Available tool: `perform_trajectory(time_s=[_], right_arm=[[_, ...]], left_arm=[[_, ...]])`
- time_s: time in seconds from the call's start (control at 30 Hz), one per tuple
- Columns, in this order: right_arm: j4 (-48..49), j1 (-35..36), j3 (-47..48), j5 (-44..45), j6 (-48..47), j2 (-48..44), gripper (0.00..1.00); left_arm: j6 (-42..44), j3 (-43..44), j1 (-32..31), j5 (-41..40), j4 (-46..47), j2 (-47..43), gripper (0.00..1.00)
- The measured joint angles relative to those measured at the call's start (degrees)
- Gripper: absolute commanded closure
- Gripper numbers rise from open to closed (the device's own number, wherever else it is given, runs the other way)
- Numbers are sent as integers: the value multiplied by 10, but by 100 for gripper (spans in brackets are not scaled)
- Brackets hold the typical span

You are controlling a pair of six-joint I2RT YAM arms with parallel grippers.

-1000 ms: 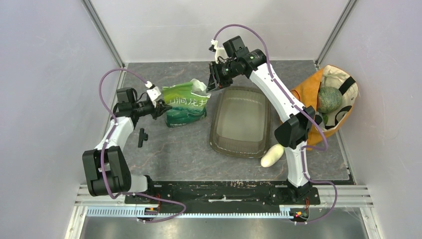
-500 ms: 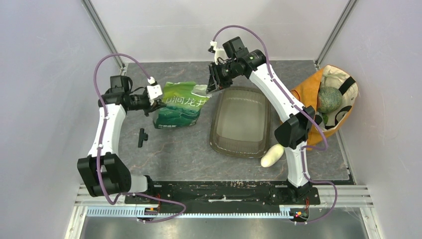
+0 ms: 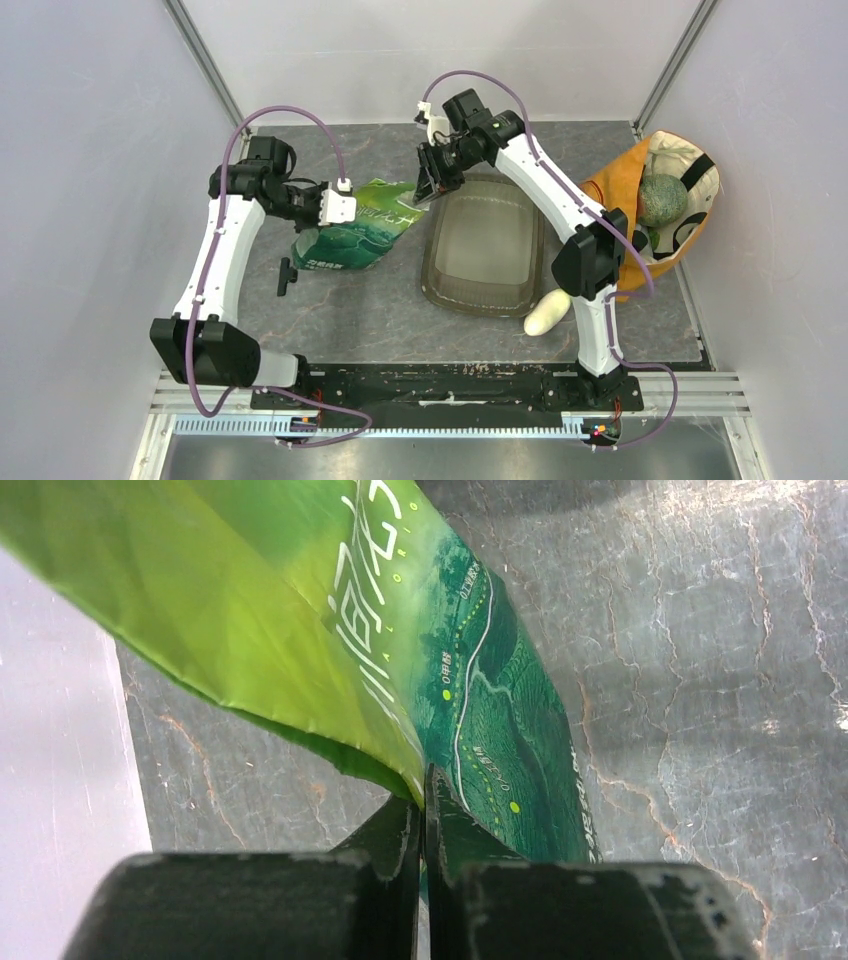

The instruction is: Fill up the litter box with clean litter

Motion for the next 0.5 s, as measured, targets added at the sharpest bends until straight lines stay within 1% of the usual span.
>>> perform_trajectory(time_s=[0.1,0.23,0.33,0.5], right_arm=[[2,0,-12,-5,-8,-2,100],[-12,-8,-4,-14,-17,-6,100],[-21,-23,9,-25,-18,-9,100],[-21,-36,2,-38,-7,-14,100]], left_arm=[[7,0,-6,-8,-2,0,98],[18,0,-6,-14,-1,0,98],[28,-2,-6,-16,0,0,98],[45,-11,-6,-16,10,-1,98]])
